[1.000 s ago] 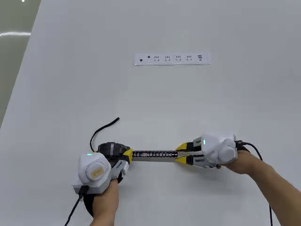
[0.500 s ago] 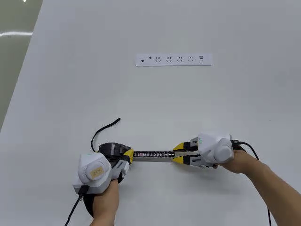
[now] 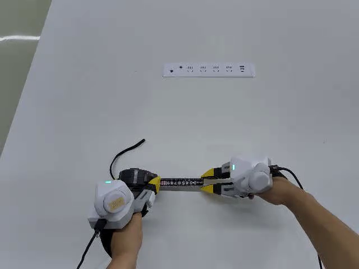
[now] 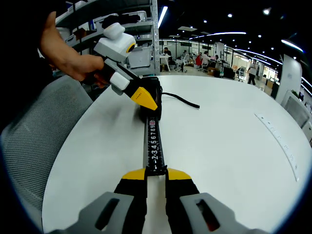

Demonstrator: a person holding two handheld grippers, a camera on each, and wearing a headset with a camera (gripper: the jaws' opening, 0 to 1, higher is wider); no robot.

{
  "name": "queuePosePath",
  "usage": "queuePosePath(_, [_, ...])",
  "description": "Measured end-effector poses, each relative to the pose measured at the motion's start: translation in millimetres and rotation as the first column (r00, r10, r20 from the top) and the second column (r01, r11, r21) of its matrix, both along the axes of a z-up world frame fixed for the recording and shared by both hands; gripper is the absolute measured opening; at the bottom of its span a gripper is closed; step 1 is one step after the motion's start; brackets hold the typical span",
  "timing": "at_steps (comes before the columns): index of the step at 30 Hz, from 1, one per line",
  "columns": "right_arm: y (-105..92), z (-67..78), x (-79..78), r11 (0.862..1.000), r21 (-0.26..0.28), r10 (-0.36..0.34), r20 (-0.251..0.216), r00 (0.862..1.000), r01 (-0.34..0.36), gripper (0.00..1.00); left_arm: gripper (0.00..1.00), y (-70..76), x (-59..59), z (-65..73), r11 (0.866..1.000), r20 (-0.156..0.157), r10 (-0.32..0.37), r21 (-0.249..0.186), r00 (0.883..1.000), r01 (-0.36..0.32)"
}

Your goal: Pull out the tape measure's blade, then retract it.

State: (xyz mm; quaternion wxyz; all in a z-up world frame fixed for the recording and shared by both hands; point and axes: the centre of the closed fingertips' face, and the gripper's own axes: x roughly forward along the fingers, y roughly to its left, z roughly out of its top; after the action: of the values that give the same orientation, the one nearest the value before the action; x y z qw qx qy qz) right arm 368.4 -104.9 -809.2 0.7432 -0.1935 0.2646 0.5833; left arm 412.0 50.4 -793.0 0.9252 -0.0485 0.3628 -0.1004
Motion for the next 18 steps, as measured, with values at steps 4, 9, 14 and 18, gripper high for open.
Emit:
queuePosePath(4, [0.6,-0.2,0.3,1.0,0.0,-0.001,0.001,1.0,0.001,0.12,0.61,0.1,0.1,-0.1,1.0,-0.001,0.0,0.0,1.0,0.0])
queuePosePath(9, [7.3,0.3,1.9,1.0,0.004,-0.002,0.002,1.0,0.002,0.12,0.61,0.5,0.3,0.0,1.0,-0.003,-0.001,-0.001,1.0,0.001])
queuePosePath(14, [11.1,0.2,2.4,1.0,0.006,0.0,0.002,1.0,0.0,0.12,0.61,0.6,0.3,0.1,1.0,-0.004,-0.002,-0.002,1.0,0.002])
queuePosePath(18, [14.9,0.0,3.7,1.0,0.009,0.001,0.004,1.0,-0.001,0.12,0.61,0.8,0.6,0.0,1.0,-0.005,-0.002,-0.004,1.0,0.002])
